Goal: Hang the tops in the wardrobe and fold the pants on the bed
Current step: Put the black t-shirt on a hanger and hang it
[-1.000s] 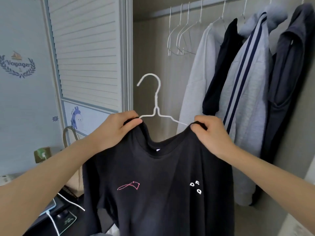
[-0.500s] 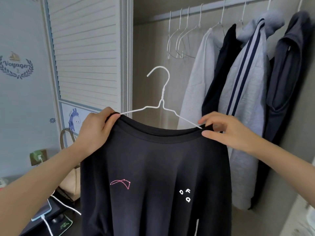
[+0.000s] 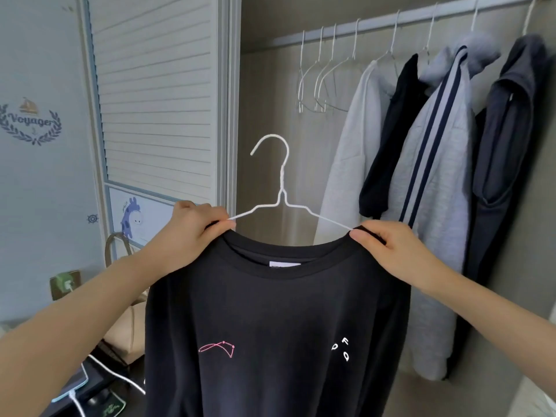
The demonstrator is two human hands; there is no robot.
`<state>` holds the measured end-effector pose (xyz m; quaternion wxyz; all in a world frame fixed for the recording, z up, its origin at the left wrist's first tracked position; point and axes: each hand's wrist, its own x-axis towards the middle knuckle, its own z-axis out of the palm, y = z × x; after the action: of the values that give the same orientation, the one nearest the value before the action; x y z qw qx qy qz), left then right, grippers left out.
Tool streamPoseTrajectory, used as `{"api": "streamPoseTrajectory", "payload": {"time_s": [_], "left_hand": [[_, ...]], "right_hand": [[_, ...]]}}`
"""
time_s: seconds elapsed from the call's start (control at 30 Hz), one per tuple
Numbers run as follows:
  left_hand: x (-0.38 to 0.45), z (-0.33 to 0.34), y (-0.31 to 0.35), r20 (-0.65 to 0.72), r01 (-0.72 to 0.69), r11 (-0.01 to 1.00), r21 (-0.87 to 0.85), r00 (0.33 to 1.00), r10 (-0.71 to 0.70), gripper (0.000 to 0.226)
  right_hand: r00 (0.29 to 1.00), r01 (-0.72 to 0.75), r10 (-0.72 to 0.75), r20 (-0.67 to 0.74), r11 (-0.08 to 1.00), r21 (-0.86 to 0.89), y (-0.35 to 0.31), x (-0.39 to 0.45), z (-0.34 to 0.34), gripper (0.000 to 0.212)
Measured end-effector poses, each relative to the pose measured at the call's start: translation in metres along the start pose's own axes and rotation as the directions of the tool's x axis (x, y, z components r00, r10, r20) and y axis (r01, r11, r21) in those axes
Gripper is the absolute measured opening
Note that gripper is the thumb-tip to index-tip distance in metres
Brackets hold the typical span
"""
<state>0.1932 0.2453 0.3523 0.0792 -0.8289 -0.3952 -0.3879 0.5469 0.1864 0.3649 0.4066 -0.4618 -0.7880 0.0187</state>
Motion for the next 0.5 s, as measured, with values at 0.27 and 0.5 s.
{"api": "streamPoseTrajectory", "payload": {"time_s": [0.27, 0.5], "left_hand": [[0.037, 0.015, -0.012, -0.16, 0.152, 0.977, 0.15, 0.979, -0.128, 0.028], [0.07, 0.024, -0.01, -0.253, 0.172, 0.984, 0.043, 0.955, -0.155, 0.032]], "right_hand": [[0.885, -0.172, 0.09, 0.456, 0.975, 0.141, -0.019, 0.024, -0.036, 0.021], [0.937, 0.262, -0.342, 0.064, 0.572, -0.777, -0.051, -0.001, -0.029, 0.032]]}}
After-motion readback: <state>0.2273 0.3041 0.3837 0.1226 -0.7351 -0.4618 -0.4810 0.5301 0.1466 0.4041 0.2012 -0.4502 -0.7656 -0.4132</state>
